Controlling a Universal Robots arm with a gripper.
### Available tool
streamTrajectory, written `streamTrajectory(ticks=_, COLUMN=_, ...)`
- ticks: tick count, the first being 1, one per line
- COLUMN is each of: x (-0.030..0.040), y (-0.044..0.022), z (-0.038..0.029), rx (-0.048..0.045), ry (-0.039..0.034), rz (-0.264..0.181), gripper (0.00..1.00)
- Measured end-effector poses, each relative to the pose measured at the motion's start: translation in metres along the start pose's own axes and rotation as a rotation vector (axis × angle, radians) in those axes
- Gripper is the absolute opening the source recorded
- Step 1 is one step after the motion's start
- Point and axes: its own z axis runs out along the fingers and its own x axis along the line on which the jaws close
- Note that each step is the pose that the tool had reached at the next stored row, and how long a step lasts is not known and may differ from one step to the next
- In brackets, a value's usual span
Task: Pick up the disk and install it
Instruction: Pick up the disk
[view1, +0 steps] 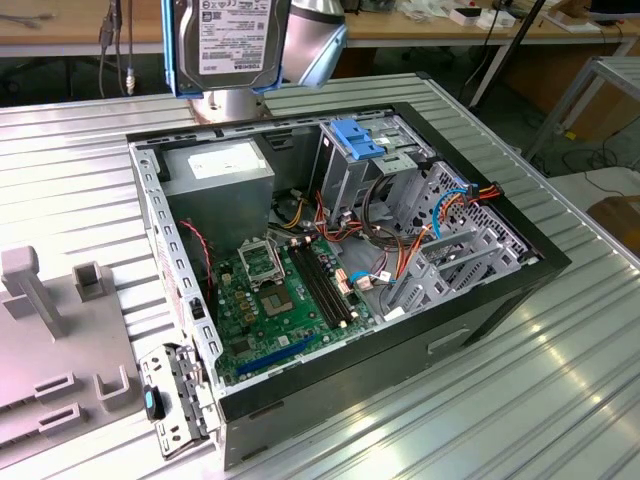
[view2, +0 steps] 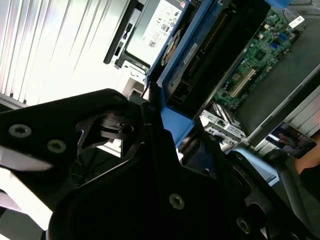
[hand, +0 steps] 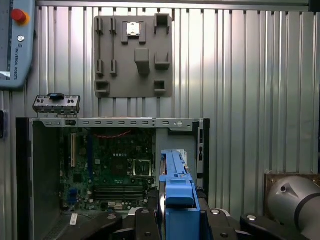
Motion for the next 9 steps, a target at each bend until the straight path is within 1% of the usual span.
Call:
streamTrajectory(ticks=4, x=0.0, y=-0.0171, z=0.0019, rx=0.0001, ry=-0.0001, rz=0.0, gripper=0.37)
streamTrajectory(ticks=5, x=0.0001, y=-0.0228, z=0.0024, rx=0.0002, ry=-0.0001, rz=0.0, gripper=0.37)
streamTrajectory(ticks=6, x=0.0, y=-0.0339, z=0.0033, rx=0.0, ry=0.0, rz=0.0, gripper=0.37)
streamTrajectory(ticks=7, x=0.0001, y=-0.0416, z=0.0041, rx=0.0001, ry=-0.0001, rz=0.0, gripper=0.37)
streamTrajectory(ticks=8, x=0.0001, y=-0.0467, z=0.0048, rx=0.0004, ry=-0.0001, rz=0.0, gripper=0.37)
streamTrajectory(ticks=9, x=0.0001, y=-0.0491, z=0.0048, rx=0.0003, ry=0.0001, rz=0.0, gripper=0.37)
